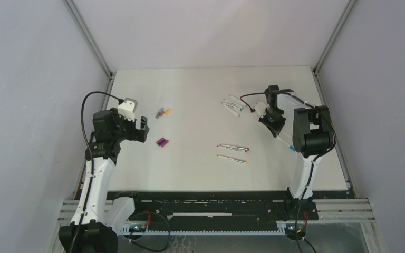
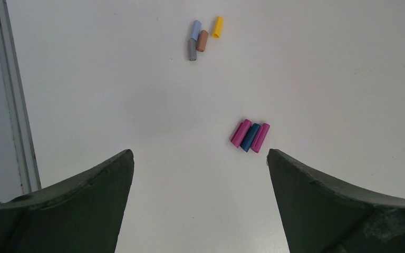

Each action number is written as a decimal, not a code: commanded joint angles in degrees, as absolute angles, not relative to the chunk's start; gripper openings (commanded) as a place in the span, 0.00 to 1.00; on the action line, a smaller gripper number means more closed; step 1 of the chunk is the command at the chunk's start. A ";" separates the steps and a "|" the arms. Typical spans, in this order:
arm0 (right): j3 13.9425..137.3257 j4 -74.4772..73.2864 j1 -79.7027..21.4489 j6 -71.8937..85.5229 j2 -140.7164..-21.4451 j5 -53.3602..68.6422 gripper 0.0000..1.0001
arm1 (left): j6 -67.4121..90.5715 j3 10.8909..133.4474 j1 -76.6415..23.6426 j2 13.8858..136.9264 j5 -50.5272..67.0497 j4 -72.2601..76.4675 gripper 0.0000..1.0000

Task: Open the pen caps
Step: Pick up the pen from the center of the board.

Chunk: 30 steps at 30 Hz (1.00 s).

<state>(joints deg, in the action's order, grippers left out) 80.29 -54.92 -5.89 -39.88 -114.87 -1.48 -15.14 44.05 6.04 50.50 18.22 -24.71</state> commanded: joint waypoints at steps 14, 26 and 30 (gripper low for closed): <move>90.42 -57.59 -8.35 -27.80 -102.97 16.28 0.00 | -17.11 41.93 6.52 47.77 21.86 -22.70 1.00; 92.58 -42.08 -7.04 0.83 -94.96 37.76 0.00 | -13.18 50.84 2.82 58.71 21.53 -20.61 1.00; 89.34 -34.60 -7.31 9.06 -93.02 39.80 0.00 | -13.08 56.72 -2.68 62.75 16.13 -21.18 1.00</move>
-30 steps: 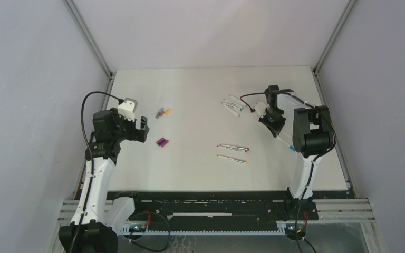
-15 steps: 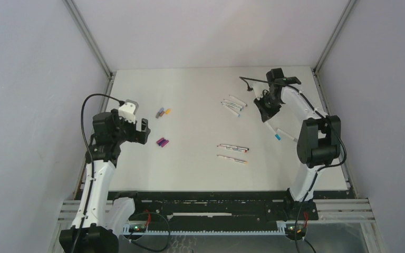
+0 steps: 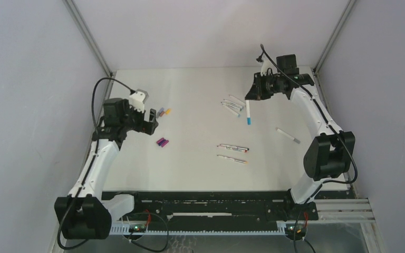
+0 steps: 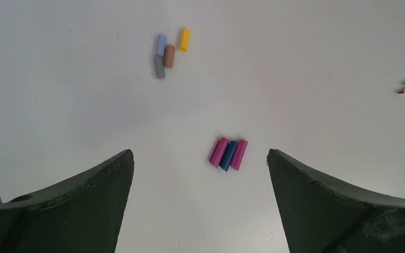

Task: Open the pen caps
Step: Pick up the pen from the center of the board.

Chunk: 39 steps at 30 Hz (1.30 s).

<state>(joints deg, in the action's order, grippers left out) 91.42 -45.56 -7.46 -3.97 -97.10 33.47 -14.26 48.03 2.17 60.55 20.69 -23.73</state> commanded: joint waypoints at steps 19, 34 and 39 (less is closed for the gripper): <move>69.72 2.51 -2.58 44.82 -90.00 46.04 0.00 | -13.08 77.61 -36.01 77.97 -3.10 -23.11 1.00; 64.51 9.09 -0.79 51.85 -89.69 48.43 0.00 | -5.28 94.55 -49.60 94.16 -5.20 -32.44 1.00; 63.57 10.59 0.00 53.58 -89.71 49.33 0.00 | -3.59 98.42 -51.23 97.55 -3.42 -34.67 1.00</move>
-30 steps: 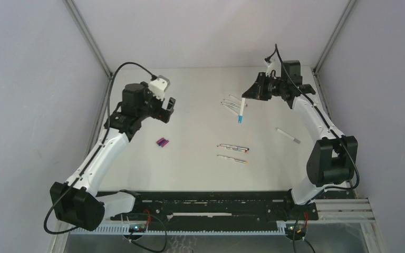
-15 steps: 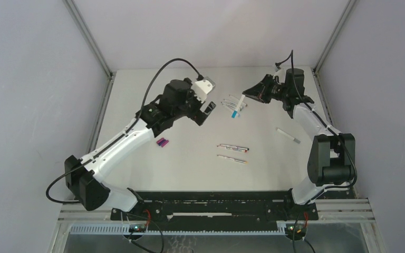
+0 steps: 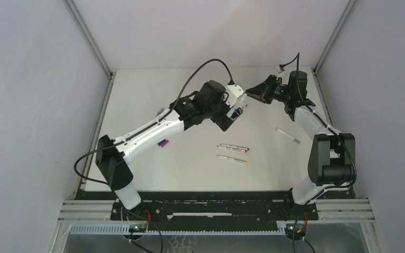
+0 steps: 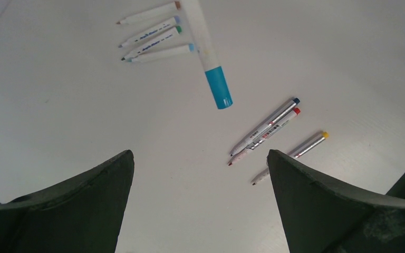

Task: Open the pen caps
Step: Pick up the pen from the center of the board.

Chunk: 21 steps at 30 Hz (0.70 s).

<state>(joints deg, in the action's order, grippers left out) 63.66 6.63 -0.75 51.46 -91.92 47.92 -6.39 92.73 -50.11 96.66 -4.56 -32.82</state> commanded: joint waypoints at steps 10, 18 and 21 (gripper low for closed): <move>61.44 14.41 -0.24 57.76 -88.39 52.07 0.00 | -2.47 101.84 -52.29 101.86 -4.91 -35.79 0.96; 60.30 15.97 -0.24 59.64 -86.39 53.23 0.00 | -2.64 102.04 -52.24 102.57 -5.44 -35.77 0.85; 60.05 16.09 -0.34 59.92 -85.97 53.46 0.00 | -2.83 102.04 -52.22 102.56 -5.45 -35.78 0.78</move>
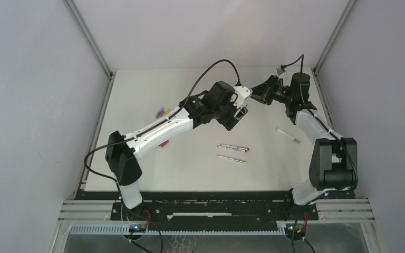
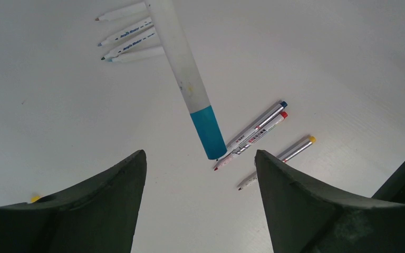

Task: Open the pen caps
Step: Pick up the pen from the center of the board.

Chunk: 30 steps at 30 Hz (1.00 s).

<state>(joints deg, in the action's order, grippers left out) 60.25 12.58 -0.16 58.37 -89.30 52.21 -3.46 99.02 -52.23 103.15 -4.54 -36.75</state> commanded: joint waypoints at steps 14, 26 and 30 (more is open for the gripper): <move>59.24 15.98 -2.70 59.98 -84.81 53.25 0.00 | -3.19 101.86 -52.26 102.74 -5.67 -35.51 0.40; 59.19 15.32 -3.93 59.32 -85.02 53.02 0.02 | -3.82 100.80 -52.21 101.65 -7.43 -34.95 0.00; 59.32 15.65 -3.10 58.82 -84.35 53.55 0.21 | -5.11 99.14 -52.21 100.26 -8.01 -34.36 0.00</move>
<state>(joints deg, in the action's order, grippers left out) 59.07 13.67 -2.96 59.31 -87.00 52.01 -3.09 99.02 -51.53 103.15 -8.10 -37.65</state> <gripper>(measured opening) 0.128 0.072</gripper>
